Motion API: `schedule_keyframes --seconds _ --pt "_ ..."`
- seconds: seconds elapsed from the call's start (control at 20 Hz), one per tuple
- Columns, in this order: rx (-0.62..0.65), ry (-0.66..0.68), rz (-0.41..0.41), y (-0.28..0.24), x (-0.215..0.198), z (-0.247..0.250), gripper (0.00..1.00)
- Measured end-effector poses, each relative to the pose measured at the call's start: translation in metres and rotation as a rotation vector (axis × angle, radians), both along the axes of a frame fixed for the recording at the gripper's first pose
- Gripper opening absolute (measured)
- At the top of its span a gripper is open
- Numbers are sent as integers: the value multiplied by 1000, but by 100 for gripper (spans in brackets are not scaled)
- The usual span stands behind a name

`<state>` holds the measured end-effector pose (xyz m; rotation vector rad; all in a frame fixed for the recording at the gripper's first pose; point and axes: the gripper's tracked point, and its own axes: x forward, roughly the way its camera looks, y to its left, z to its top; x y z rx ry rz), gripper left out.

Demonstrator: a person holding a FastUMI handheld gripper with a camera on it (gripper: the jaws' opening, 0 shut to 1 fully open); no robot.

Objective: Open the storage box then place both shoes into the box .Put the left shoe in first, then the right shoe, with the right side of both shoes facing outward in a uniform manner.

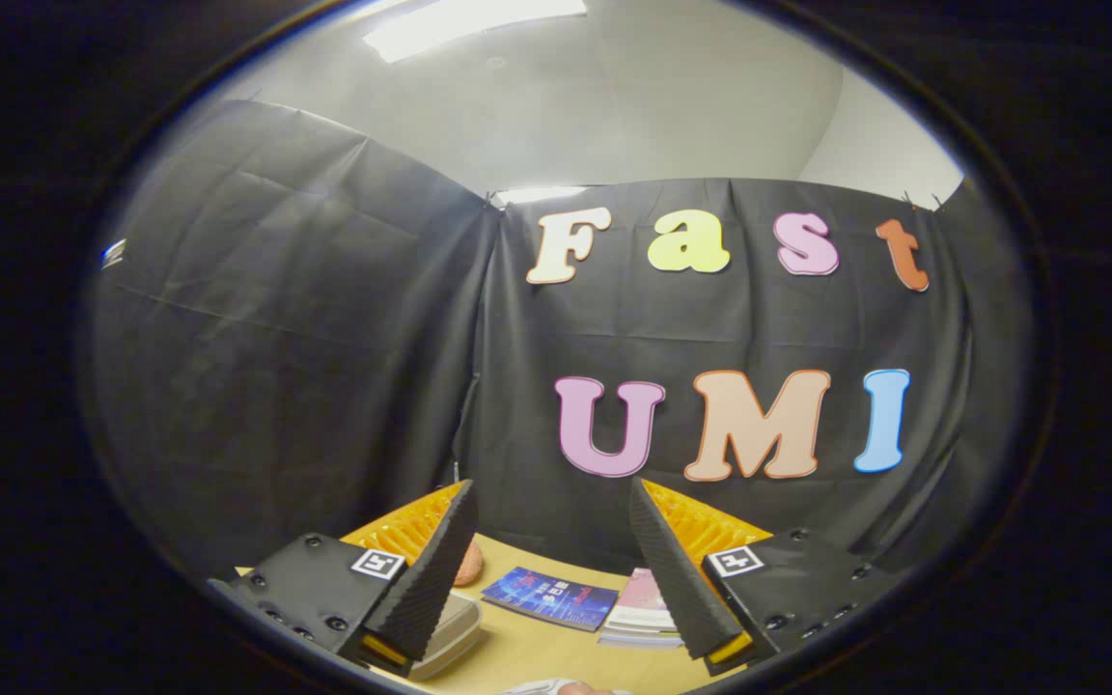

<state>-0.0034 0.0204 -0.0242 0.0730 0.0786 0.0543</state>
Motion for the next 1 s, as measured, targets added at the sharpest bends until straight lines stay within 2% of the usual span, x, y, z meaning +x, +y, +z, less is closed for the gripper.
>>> schedule_keyframes --seconds 0.25,0.45,0.6,0.8,1.0 --pt "73 60 61 22 8 -22 98" --pt "171 160 137 50 9 -58 97" --pt "278 256 182 67 10 -95 97" --pt "406 399 198 86 4 -157 95" --pt "472 526 222 108 6 -217 95"
